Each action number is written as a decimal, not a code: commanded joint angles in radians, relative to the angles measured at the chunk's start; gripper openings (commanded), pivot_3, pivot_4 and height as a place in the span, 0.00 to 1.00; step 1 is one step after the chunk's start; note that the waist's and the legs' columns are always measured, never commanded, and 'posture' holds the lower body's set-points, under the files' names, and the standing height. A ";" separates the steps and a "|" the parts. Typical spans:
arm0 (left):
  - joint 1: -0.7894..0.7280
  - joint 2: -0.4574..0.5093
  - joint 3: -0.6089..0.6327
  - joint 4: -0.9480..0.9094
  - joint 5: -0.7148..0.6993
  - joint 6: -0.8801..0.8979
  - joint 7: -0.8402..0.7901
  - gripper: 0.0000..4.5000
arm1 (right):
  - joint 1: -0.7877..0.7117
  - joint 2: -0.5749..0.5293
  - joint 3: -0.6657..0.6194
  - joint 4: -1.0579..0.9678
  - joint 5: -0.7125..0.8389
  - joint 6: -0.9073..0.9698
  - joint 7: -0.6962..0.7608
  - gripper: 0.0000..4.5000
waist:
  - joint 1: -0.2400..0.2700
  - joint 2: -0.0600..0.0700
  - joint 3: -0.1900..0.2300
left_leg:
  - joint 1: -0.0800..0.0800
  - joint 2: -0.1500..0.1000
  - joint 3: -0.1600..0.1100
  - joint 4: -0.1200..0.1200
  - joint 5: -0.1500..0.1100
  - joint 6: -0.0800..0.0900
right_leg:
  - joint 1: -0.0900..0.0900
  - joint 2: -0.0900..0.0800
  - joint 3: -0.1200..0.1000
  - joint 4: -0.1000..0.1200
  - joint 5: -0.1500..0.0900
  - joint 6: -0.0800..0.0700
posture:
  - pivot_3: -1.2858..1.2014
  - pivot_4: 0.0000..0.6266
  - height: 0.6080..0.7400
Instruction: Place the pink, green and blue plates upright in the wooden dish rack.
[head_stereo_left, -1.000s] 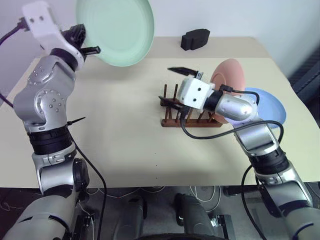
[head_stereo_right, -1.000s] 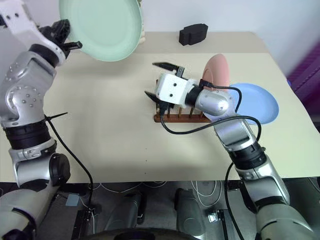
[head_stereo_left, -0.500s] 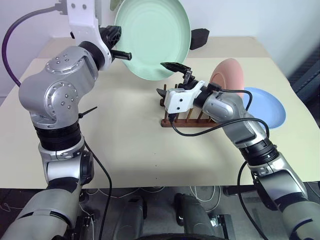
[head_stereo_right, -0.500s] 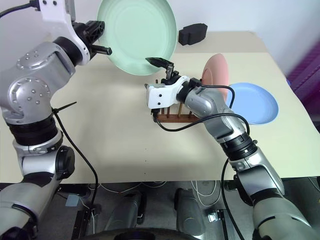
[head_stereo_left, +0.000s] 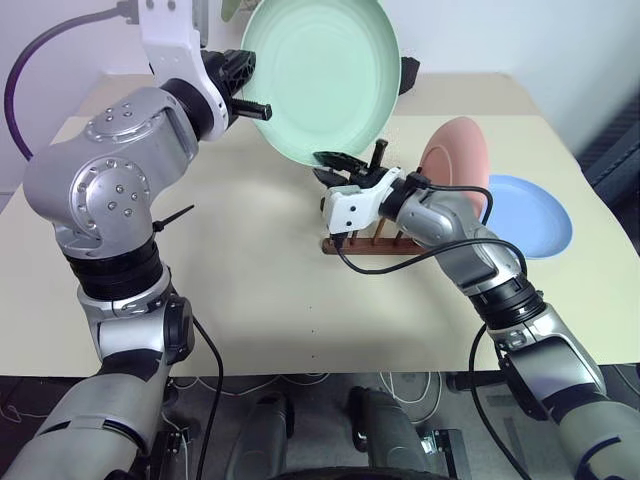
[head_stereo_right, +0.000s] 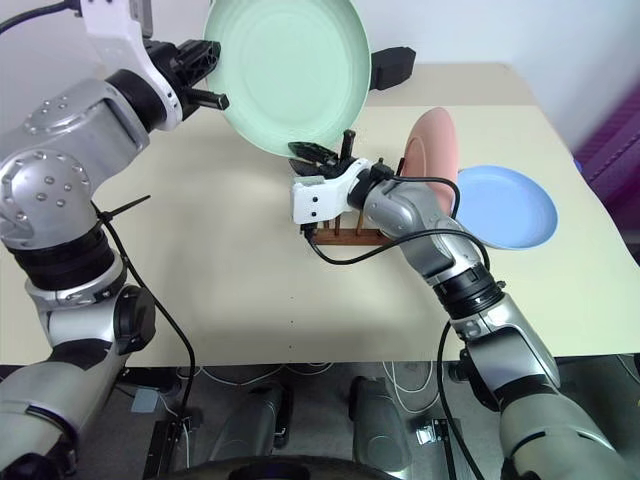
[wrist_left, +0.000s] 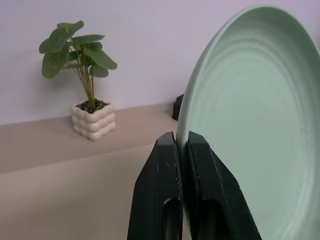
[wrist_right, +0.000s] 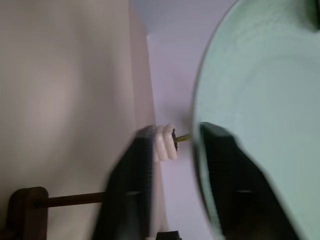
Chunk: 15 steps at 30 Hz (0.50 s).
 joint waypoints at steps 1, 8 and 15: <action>-0.012 0.001 0.017 -0.036 0.000 -0.015 -0.012 0.00 | -0.024 0.008 -0.027 -0.022 -0.005 -0.010 -0.017 0.00 | 0.000 0.000 0.000 | 0.000 0.000 0.000 0.000 0.000 0.000 | 0.000 0.000 0.000 0.000 0.000 0.000 | 0.52 0.24 0.97; 0.021 -0.056 0.082 -0.022 -0.034 -0.092 -0.030 0.15 | -0.009 0.006 -0.033 -0.041 -0.028 -0.014 -0.033 0.00 | 0.001 0.000 0.000 | 0.000 0.000 0.000 0.000 0.000 0.000 | 0.000 0.000 0.000 0.000 0.000 0.000 | 0.52 0.24 0.97; 0.016 -0.014 0.171 -0.002 -0.048 -0.222 -0.080 0.92 | -0.004 -0.006 -0.038 -0.057 -0.035 -0.034 -0.044 0.00 | -0.002 0.000 0.000 | 0.000 0.000 0.000 0.000 0.000 -0.001 | 0.000 0.000 0.000 0.000 0.000 0.000 | 0.52 0.24 0.97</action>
